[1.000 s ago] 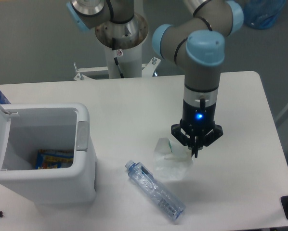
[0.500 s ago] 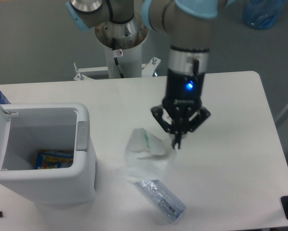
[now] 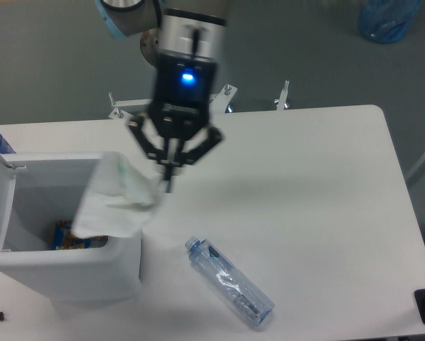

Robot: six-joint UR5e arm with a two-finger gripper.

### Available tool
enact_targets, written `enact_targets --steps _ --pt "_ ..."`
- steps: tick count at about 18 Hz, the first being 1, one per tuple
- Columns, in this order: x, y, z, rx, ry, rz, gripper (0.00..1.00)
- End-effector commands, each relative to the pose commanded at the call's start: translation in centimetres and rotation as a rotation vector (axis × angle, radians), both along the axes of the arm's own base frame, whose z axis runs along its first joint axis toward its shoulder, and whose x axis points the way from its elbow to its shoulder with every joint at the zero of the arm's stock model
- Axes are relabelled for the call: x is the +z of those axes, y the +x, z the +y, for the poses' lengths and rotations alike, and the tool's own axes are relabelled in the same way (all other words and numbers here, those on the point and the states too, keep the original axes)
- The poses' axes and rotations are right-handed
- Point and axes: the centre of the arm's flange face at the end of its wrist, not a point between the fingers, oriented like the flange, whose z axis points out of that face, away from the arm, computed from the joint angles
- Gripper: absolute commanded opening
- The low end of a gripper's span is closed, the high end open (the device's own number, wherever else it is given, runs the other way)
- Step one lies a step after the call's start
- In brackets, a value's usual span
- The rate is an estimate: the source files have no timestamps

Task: Place the trash in the trash can
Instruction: 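Lift the plastic bag and carry it over the white trash bin, then open the gripper to drop the bag into the bin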

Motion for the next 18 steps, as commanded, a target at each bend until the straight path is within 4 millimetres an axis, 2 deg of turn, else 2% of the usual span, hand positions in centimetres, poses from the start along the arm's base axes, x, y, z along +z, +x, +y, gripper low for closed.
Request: enact_targets --steps 1,3,4,6,7,10,11,13,15,16,18 --pt "-0.5 1.5 0.6 -0.027 -0.007 -0.004 0.0" --pt "-1.5 2.6 1.1 -0.05 -0.02 -0.012 0.01" --pt "-2.2 3.2 1.2 -0.07 -0.029 -0.013 0.08" --pt "-2.9 3.7 1.3 -0.076 -0.038 -0.02 0.14" --pt "-3.1 3.7 1.3 -0.077 -0.041 -0.021 0.25" --pt "-3.0 3.4 1.4 -0.09 -0.04 0.007 0.86" --pt "-2.9 3.5 1.3 -0.093 -0.043 0.017 0.97" --pt "-2.9 3.5 1.1 -0.078 -0.048 0.012 1.0" --pt "-3.0 2.7 1.0 -0.054 -0.05 -0.002 1.0" --pt "-3.0 1.6 0.6 -0.023 -0.05 -0.012 1.0" --pt "-3.4 -2.1 -0.7 0.055 -0.053 -0.03 1.0"
